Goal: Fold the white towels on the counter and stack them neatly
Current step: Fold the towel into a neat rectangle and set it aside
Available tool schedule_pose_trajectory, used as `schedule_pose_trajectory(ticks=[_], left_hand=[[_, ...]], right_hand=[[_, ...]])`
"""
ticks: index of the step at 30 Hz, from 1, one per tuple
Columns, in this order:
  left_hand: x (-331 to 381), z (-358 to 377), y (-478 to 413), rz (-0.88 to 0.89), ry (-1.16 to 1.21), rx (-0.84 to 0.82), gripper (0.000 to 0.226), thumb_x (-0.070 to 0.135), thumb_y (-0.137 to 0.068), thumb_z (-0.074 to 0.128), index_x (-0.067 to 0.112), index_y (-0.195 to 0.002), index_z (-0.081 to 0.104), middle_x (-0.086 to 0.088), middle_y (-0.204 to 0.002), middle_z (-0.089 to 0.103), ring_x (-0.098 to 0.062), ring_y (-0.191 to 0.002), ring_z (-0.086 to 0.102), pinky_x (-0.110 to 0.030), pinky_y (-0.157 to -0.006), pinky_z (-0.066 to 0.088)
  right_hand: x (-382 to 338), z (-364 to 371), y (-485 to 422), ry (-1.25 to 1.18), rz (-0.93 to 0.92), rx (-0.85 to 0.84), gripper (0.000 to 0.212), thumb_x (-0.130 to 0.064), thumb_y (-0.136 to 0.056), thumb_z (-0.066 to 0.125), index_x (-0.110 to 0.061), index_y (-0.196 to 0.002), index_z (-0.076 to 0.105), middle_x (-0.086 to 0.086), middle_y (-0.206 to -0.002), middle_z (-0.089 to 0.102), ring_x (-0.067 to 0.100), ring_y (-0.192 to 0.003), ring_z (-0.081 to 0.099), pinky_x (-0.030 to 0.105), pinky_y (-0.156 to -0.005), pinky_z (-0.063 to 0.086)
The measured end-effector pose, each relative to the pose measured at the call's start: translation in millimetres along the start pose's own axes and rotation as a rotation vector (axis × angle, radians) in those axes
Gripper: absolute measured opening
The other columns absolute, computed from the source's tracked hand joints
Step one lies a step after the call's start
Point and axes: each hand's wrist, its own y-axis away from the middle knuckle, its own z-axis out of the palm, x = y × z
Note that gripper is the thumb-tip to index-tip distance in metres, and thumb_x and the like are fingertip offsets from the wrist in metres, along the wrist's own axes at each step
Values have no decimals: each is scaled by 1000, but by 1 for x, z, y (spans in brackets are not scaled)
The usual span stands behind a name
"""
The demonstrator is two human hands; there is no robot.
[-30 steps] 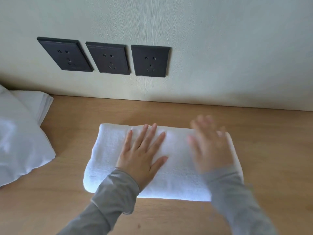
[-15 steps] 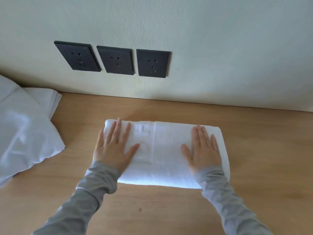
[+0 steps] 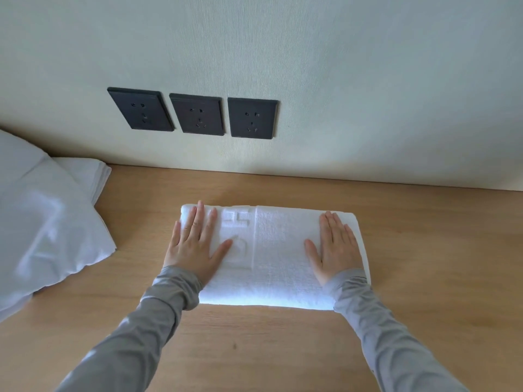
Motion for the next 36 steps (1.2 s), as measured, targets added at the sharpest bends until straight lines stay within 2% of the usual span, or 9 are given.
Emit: schedule_pose_trajectory(ticks=[4,7,10,14,17,21,25,30,36], left_hand=[[6,-13,13,10,32,43,74,64,-86,-3,24,-147,-15,1,-157,-15,-14,-144,-14,-38,-118,-7],[12,-20,52,-24,327,328,59,40,-94,39,8,-143,34,-12,-153,27,-27,-142,21,-45,-117,15],[25,-5,97,-284,651,511,60,15,-82,70,1,-134,44,-22,-140,42,-38,-129,38,-50,-105,32],[30,14,128,-799,1135,257,80,25,-69,81,7,-135,40,-19,-132,43,-34,-123,42,-47,-102,36],[28,14,128,-963,1607,25,73,42,-50,87,-1,-99,54,-23,-104,57,-36,-108,55,-40,-92,43],[39,10,114,-1024,2050,-104,89,37,-63,76,2,-135,38,-19,-141,42,-31,-130,42,-37,-110,34],[46,5,90,-1049,2225,-65,87,37,-53,78,1,-126,48,-19,-125,58,-31,-112,57,-40,-104,42],[64,6,69,-1124,2106,-43,96,51,-43,78,-2,-118,52,-21,-112,61,-36,-102,60,-45,-96,48],[60,11,47,-1088,2061,-40,47,46,-68,77,8,-90,60,-11,-88,63,-30,-79,62,-44,-78,53]], right_hand=[[2,-6,7,-57,16,-52,73,-55,-91,8,-9,-148,2,4,-158,0,15,-145,-3,29,-116,-7],[5,-14,40,-351,118,95,61,-33,-96,42,-5,-146,20,7,-155,18,19,-144,11,31,-117,5],[4,-9,90,-684,361,280,56,-17,-89,59,-1,-138,36,12,-141,40,28,-134,33,38,-111,26],[-6,9,140,-1137,812,293,56,-20,-86,63,-7,-135,38,6,-130,47,27,-125,44,36,-100,37],[-21,21,151,-1565,1085,191,61,-14,-86,61,-1,-138,31,19,-137,43,31,-118,48,43,-97,42],[-45,18,137,-1981,1216,131,71,-22,-80,65,2,-139,32,19,-129,49,30,-117,51,43,-99,43],[-53,3,102,-2180,1215,229,68,-32,-71,73,-3,-127,48,15,-129,54,29,-117,53,46,-100,44],[-74,-3,68,-2134,1365,313,74,-31,-69,79,-12,-131,42,10,-125,56,31,-116,53,52,-97,45],[-68,1,51,-2102,1166,271,66,-34,-83,65,-10,-138,38,11,-138,48,28,-122,51,45,-102,43]])
